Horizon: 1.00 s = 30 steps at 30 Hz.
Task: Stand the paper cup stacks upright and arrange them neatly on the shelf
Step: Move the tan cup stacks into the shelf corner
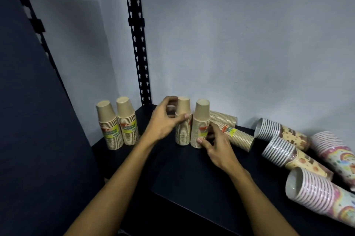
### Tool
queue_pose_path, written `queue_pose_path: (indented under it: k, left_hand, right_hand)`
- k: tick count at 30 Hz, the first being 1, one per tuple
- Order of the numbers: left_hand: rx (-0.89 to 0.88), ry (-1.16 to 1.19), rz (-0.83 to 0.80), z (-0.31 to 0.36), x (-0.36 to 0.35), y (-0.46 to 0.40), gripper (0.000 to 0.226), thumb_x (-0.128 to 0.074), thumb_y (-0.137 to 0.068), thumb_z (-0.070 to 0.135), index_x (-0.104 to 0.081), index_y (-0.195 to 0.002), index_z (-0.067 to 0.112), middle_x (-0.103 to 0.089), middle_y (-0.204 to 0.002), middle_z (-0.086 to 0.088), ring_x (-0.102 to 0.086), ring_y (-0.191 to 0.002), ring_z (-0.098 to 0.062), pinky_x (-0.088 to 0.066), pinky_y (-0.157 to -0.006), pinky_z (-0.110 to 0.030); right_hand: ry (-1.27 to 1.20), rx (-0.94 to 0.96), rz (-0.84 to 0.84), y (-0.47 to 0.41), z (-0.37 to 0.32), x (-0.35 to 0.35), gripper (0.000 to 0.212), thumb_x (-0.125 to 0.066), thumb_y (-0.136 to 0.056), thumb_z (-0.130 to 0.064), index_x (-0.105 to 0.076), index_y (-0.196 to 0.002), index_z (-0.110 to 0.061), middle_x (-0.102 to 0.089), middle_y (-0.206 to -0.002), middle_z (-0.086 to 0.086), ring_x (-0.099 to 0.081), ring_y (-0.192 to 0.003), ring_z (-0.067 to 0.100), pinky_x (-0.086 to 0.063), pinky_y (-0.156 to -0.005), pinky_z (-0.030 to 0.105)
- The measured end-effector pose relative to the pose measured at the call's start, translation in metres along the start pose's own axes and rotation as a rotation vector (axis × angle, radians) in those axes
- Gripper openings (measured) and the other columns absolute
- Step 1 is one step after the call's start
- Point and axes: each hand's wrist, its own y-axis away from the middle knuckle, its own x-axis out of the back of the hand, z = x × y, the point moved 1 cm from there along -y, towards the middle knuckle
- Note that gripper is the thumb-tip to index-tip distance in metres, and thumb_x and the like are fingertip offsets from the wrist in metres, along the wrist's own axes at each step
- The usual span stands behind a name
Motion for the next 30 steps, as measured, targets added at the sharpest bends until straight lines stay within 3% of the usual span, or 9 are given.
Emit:
queue_pose_path:
  k: [2, 4, 7, 11, 18, 21, 24, 27, 30]
  left_hand:
    - [0.034, 0.035, 0.003, -0.010, -0.011, 0.012, 0.076, -0.092, -0.070, 0.032, -0.046, -0.130, 0.030, -0.061, -0.122, 0.015, -0.063, -0.111, 0.000, -0.054, -0.090, -0.019]
    - [0.088, 0.095, -0.004, -0.024, -0.023, 0.025, 0.079, -0.092, -0.069, 0.032, -0.043, -0.131, 0.027, -0.062, -0.124, 0.013, -0.063, -0.110, 0.004, -0.053, -0.095, -0.021]
    - [0.118, 0.215, 0.042, -0.039, -0.030, 0.035, 0.065, -0.089, -0.071, 0.026, -0.052, -0.124, 0.015, -0.067, -0.124, 0.000, -0.066, -0.113, -0.005, -0.054, -0.097, -0.024]
    - [0.091, 0.242, 0.029, -0.044, -0.027, 0.044, 0.052, -0.080, -0.082, 0.018, -0.061, -0.131, 0.012, -0.069, -0.126, 0.000, -0.064, -0.119, -0.008, -0.052, -0.103, -0.029]
    - [0.081, 0.259, 0.033, -0.047, -0.026, 0.047, 0.053, -0.070, -0.091, 0.009, -0.050, -0.140, 0.017, -0.067, -0.126, -0.001, -0.065, -0.116, -0.010, -0.052, -0.100, -0.026]
    - [0.090, 0.251, 0.019, -0.048, -0.026, 0.047, 0.045, -0.066, -0.094, 0.009, -0.051, -0.136, 0.012, -0.066, -0.127, 0.001, -0.063, -0.118, -0.004, -0.050, -0.103, -0.026]
    - [0.102, 0.235, -0.001, -0.047, -0.026, 0.047, 0.041, -0.061, -0.098, 0.011, -0.051, -0.138, 0.010, -0.065, -0.130, 0.004, -0.060, -0.121, 0.000, -0.048, -0.105, -0.024]
    - [0.127, 0.251, -0.026, -0.049, -0.025, 0.047, 0.037, -0.056, -0.101, 0.011, -0.053, -0.138, 0.012, -0.066, -0.130, 0.006, -0.059, -0.124, -0.002, -0.047, -0.105, -0.025]
    - [0.150, 0.264, -0.060, -0.051, -0.024, 0.047, 0.039, -0.053, -0.103, 0.013, -0.052, -0.142, 0.014, -0.066, -0.133, 0.005, -0.058, -0.126, -0.003, -0.046, -0.105, -0.024]
  right_hand:
    - [-0.002, 0.006, 0.001, 0.000, 0.002, -0.001, 0.061, -0.075, -0.090, -0.024, -0.046, -0.144, -0.021, -0.063, -0.131, -0.004, -0.061, -0.113, 0.006, -0.052, -0.098, 0.025]
    - [-0.033, -0.005, -0.026, -0.002, 0.002, 0.001, 0.066, -0.077, -0.089, -0.027, -0.043, -0.146, -0.025, -0.059, -0.136, -0.008, -0.058, -0.122, 0.008, -0.049, -0.101, 0.027]
    - [-0.130, -0.032, -0.102, -0.004, -0.001, 0.007, 0.078, -0.079, -0.087, -0.023, -0.035, -0.152, -0.029, -0.053, -0.144, -0.012, -0.051, -0.131, 0.006, -0.046, -0.106, 0.031]
    - [-0.164, -0.048, -0.125, -0.006, 0.003, 0.006, 0.066, -0.076, -0.088, -0.014, -0.045, -0.146, -0.027, -0.061, -0.137, -0.012, -0.056, -0.129, 0.005, -0.047, -0.110, 0.042]
    - [-0.144, -0.052, -0.075, -0.007, -0.003, -0.002, 0.071, -0.081, -0.085, -0.019, -0.043, -0.145, -0.023, -0.056, -0.136, -0.013, -0.052, -0.121, -0.002, -0.042, -0.110, 0.029]
    - [-0.141, -0.059, -0.113, -0.008, 0.000, 0.001, 0.079, -0.082, -0.084, -0.020, -0.039, -0.150, -0.023, -0.054, -0.144, -0.010, -0.050, -0.132, 0.007, -0.040, -0.114, 0.035]
    - [-0.133, -0.064, -0.110, -0.008, 0.003, -0.001, 0.073, -0.081, -0.084, -0.019, -0.043, -0.146, -0.024, -0.058, -0.138, -0.012, -0.054, -0.129, 0.007, -0.041, -0.115, 0.041]
    - [-0.123, -0.062, -0.073, -0.006, -0.001, -0.003, 0.071, -0.083, -0.082, -0.019, -0.045, -0.142, -0.023, -0.057, -0.131, -0.015, -0.054, -0.120, 0.000, -0.044, -0.111, 0.031]
    - [-0.140, -0.066, -0.074, -0.006, 0.000, -0.003, 0.083, -0.085, -0.080, -0.023, -0.038, -0.148, -0.023, -0.052, -0.135, -0.015, -0.049, -0.127, 0.005, -0.042, -0.107, 0.027]
